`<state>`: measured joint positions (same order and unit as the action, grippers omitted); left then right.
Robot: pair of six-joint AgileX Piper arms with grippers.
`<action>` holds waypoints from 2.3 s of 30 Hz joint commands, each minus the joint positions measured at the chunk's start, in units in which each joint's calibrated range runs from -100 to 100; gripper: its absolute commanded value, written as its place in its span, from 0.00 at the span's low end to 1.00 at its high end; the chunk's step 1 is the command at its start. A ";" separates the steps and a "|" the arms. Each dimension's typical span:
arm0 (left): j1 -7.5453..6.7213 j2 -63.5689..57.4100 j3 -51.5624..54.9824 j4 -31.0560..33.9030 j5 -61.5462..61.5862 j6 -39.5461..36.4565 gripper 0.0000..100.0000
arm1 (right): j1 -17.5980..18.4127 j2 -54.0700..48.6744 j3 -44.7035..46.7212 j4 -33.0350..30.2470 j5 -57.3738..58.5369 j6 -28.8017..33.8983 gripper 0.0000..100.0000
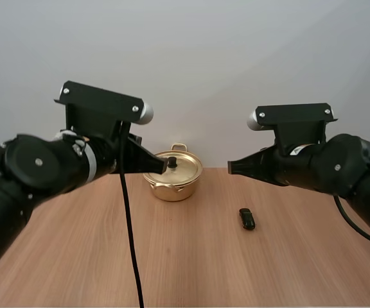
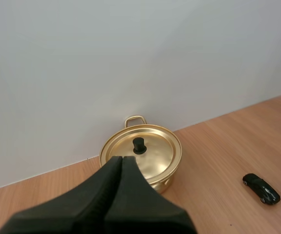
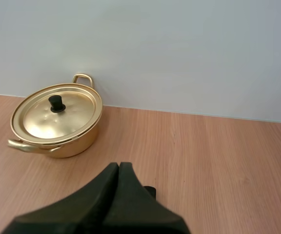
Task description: Open the pot, put the car inside, and close it
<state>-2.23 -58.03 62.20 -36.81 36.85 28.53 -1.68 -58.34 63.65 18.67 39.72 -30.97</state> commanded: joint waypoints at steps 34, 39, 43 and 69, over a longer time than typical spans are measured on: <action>-1.93 70.94 -37.48 -1.91 15.03 10.19 0.73 | 0.00 40.77 -9.05 -0.26 -13.12 -7.03 0.96; -2.96 71.96 -39.51 -2.11 13.51 10.21 0.73 | 0.00 40.77 -9.05 -0.37 -12.70 -7.03 0.96; -2.96 72.09 -41.38 -3.29 13.29 9.96 0.73 | 0.00 40.77 -9.05 -0.51 -12.55 -7.03 0.96; -2.96 75.69 -42.56 -3.29 7.33 11.18 0.00 | 0.00 42.66 -9.05 -0.52 -7.28 -5.66 0.94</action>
<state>-5.15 17.53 19.62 -40.29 43.75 39.69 -1.68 -16.53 54.64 18.10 31.16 -36.82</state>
